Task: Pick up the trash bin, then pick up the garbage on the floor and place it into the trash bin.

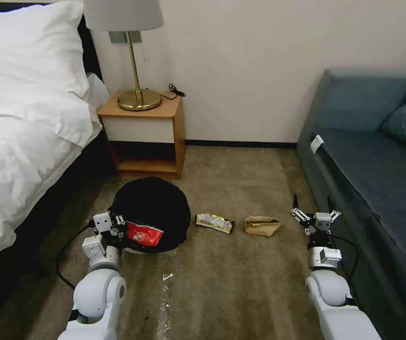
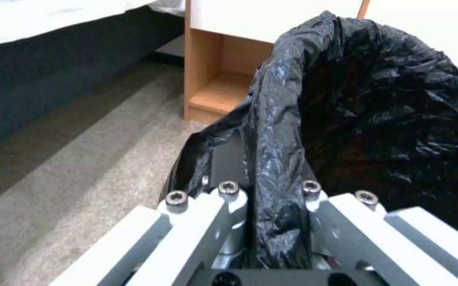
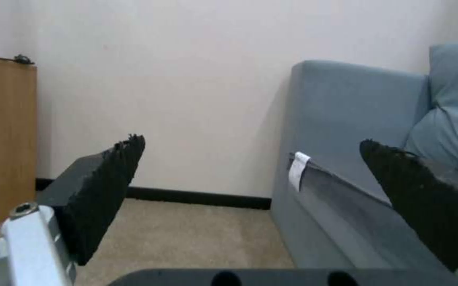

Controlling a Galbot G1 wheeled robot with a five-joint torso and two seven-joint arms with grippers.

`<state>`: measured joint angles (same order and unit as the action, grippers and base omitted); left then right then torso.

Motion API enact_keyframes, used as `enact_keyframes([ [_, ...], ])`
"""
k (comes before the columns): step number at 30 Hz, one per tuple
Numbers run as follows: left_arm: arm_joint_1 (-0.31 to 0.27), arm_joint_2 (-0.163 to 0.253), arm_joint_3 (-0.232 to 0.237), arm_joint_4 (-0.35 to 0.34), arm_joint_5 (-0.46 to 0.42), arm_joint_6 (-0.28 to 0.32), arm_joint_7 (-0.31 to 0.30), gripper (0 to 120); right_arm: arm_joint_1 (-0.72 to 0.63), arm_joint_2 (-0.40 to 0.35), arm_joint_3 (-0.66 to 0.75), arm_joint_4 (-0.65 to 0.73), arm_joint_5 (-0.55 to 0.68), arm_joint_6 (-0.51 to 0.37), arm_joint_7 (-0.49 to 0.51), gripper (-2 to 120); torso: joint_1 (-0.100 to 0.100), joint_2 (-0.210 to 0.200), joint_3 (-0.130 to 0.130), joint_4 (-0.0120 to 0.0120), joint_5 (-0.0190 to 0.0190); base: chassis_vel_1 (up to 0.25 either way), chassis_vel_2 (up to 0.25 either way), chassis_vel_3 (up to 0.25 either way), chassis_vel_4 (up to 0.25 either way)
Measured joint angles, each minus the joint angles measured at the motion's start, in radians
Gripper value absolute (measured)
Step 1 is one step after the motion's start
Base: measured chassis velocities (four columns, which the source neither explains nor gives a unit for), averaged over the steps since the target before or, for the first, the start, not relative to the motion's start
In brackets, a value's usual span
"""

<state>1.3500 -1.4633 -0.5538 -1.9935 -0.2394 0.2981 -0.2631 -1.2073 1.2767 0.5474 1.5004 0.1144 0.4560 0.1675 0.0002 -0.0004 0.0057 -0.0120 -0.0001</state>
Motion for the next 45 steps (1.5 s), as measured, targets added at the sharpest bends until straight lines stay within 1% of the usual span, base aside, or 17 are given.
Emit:
enact_keyframes([
  [14, 0.011, -0.006, 0.005, -0.016, 0.012, 0.001, -0.005, 4, 0.005, -0.006, 0.003, 0.01, -0.012, 0.017, -0.004, 100, 0.0, 0.0, 0.0, -0.0002, 0.0, -0.005, 0.009, 0.006, -0.009],
  [16, 0.011, -0.006, 0.004, -0.016, 0.012, 0.001, -0.005, 4, 0.01, -0.008, 0.004, 0.005, -0.027, 0.027, -0.005, 100, 0.0, 0.0, 0.0, -0.0001, 0.0, -0.048, 0.062, 0.05, -0.058],
  [18, 0.013, -0.005, 0.003, -0.02, 0.012, 0.001, -0.006, 4, 0.048, -0.031, 0.0, -0.031, -0.103, 0.091, -0.007, 100, 0.0, 0.0, 0.0, 0.0002, 0.0, 0.0, 0.0, 0.0, 0.0],
  [19, 0.013, -0.005, 0.003, -0.02, 0.012, 0.001, -0.006, 4, 0.048, -0.031, 0.0, -0.031, -0.103, 0.091, -0.007, 100, 0.0, 0.0, 0.0, 0.0002, 0.0, 0.0, 0.0, 0.0, 0.0],
  [20, 0.015, -0.005, 0.003, -0.023, 0.012, 0.001, -0.006, 4, 0.063, -0.047, -0.014, -0.037, -0.106, 0.093, -0.007, 100, 0.0, 0.0, 0.0, 0.0, -0.0001, 0.0, 0.0, 0.0, 0.0],
  [22, 0.016, -0.006, 0.002, -0.024, 0.012, 0.001, -0.006, 4, 0.067, -0.051, -0.018, -0.037, -0.105, 0.092, -0.006, 100, 0.0, 0.0, 0.0, 0.0, 0.0, 0.0, 0.0, 0.0, 0.0],
  [24, 0.024, -0.008, -0.002, -0.028, 0.011, 0.001, -0.006, 4, 0.094, -0.071, -0.039, -0.043, -0.102, 0.081, -0.001, 100, 0.0, 0.0, 0.0, -0.0001, -0.0001, 0.0, 0.0, 0.0, 0.0],
  [31, 0.027, -0.006, -0.01, -0.031, 0.009, 0.001, -0.004, 4, 0.124, -0.086, -0.061, -0.053, -0.102, 0.072, 0.001, 100, 0.0, 0.0, 0.0, 0.0001, -0.0001, 0.0, 0.0, 0.0, 0.0],
  [42, 0.024, -0.008, -0.006, -0.032, 0.008, 0.001, -0.004, 4, 0.121, -0.111, -0.069, -0.042, -0.1, 0.056, 0.003, 100, 0.0, 0.0, 0.0, -0.0001, 0.0, 0.0, 0.0, 0.0, 0.0],
  [45, 0.022, -0.009, -0.008, -0.031, 0.007, 0.001, -0.004, 4, 0.115, -0.13, -0.078, -0.037, -0.102, 0.035, 0.009, 100, 0.0, 0.0, 0.0, -0.0001, 0.0, 0.0, 0.0, 0.0, 0.0],
])
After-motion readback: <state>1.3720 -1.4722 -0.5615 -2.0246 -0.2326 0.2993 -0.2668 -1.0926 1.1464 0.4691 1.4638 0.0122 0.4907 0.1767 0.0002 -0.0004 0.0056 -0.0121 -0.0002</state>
